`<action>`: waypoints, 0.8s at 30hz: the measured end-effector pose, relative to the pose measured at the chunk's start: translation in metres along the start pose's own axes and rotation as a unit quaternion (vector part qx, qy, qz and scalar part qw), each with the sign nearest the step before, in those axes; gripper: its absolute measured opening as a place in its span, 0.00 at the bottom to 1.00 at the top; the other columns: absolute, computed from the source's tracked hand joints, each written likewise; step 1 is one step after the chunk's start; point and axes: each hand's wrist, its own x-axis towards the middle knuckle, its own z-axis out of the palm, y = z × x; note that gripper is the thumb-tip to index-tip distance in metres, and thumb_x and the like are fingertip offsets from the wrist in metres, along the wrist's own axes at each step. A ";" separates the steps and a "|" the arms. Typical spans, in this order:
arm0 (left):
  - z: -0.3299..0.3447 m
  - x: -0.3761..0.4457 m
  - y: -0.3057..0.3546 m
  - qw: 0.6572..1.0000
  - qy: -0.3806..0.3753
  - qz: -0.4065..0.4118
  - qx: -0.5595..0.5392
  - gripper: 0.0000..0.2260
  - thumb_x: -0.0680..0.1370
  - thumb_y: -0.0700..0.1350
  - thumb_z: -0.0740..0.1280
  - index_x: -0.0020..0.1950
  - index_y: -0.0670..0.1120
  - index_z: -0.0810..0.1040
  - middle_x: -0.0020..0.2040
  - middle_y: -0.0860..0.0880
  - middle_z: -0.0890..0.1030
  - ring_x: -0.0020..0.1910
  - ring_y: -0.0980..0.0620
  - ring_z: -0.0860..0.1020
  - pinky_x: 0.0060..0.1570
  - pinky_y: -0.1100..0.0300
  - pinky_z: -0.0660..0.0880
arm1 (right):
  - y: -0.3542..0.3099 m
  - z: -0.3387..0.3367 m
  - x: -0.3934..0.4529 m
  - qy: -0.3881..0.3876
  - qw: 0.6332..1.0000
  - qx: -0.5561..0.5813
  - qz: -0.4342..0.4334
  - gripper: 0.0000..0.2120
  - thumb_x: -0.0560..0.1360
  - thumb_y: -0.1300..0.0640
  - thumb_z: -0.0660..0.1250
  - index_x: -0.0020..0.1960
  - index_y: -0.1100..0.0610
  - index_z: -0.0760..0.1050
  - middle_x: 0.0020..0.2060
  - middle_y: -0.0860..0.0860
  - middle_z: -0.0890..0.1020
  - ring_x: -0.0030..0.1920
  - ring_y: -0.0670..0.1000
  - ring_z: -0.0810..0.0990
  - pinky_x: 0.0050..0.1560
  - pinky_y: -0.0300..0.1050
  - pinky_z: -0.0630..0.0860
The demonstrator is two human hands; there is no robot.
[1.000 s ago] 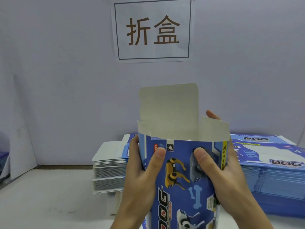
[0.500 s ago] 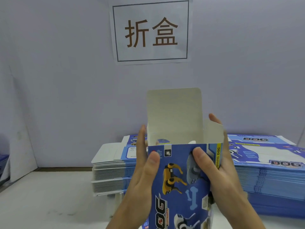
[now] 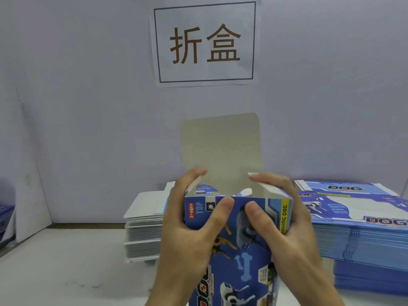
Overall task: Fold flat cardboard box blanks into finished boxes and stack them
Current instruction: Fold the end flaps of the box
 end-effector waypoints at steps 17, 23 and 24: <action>-0.001 0.003 0.010 0.994 -0.012 -0.066 -0.087 0.06 0.74 0.46 0.65 0.44 0.52 0.82 0.48 0.44 0.85 0.49 0.41 0.84 0.39 0.48 0.82 | 0.002 -0.003 0.009 0.032 0.988 0.116 0.095 0.16 0.69 0.55 0.55 0.49 0.54 0.79 0.42 0.59 0.81 0.40 0.53 0.79 0.38 0.46 0.75; 0.002 0.004 0.014 0.993 0.030 -0.091 -0.068 0.12 0.61 0.57 0.67 0.34 0.48 0.79 0.50 0.55 0.85 0.49 0.47 0.85 0.39 0.47 0.82 | 0.011 -0.002 0.006 0.047 0.982 0.159 0.085 0.21 0.79 0.47 0.55 0.45 0.60 0.80 0.49 0.54 0.85 0.49 0.53 0.85 0.45 0.42 0.81; 0.003 0.003 0.014 0.997 0.025 -0.068 -0.020 0.12 0.66 0.56 0.66 0.36 0.48 0.77 0.50 0.56 0.85 0.49 0.47 0.85 0.41 0.42 0.81 | 0.013 -0.005 0.006 0.016 0.988 0.129 0.087 0.18 0.80 0.48 0.59 0.49 0.62 0.79 0.50 0.51 0.85 0.49 0.49 0.85 0.46 0.41 0.81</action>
